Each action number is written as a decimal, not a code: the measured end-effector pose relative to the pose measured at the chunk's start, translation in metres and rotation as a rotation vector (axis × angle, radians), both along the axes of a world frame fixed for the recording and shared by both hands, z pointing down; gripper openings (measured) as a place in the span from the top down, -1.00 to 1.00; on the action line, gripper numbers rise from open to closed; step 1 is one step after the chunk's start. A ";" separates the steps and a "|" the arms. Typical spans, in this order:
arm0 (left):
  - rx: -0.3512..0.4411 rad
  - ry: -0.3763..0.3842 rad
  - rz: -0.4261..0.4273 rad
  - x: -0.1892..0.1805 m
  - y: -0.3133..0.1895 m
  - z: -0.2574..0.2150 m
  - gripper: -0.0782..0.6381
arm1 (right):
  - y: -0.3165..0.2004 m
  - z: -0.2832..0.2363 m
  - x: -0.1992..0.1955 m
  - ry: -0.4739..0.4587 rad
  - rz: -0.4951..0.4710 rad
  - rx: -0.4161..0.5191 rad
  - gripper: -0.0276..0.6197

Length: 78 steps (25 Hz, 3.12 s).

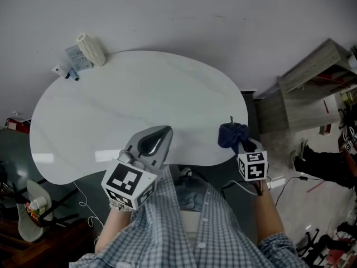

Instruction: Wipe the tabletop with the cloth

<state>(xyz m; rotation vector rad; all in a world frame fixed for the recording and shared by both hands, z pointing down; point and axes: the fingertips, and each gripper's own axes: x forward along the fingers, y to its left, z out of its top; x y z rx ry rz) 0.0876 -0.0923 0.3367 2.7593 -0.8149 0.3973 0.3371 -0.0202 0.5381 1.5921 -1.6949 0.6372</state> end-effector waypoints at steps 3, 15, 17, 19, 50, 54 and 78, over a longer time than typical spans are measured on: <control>0.005 0.001 0.007 0.000 0.001 -0.001 0.76 | -0.003 -0.014 0.001 -0.027 0.037 0.024 0.84; 0.035 0.021 0.031 0.004 0.015 -0.009 0.76 | -0.023 -0.095 -0.068 -0.086 -0.065 0.224 0.84; 0.043 0.024 0.034 0.004 0.016 -0.011 0.76 | -0.025 -0.108 -0.084 -0.107 -0.095 0.251 0.84; 0.051 0.019 0.036 0.004 0.018 -0.012 0.76 | -0.027 -0.122 -0.098 -0.125 -0.123 0.280 0.84; 0.049 -0.006 0.036 0.015 0.030 -0.010 0.76 | -0.031 -0.168 -0.152 -0.267 -0.228 0.388 0.84; 0.045 -0.003 0.034 0.016 0.030 -0.009 0.76 | -0.031 -0.168 -0.155 -0.270 -0.240 0.381 0.84; 0.046 -0.005 0.044 0.020 0.030 -0.007 0.76 | -0.033 -0.168 -0.151 -0.270 -0.234 0.385 0.84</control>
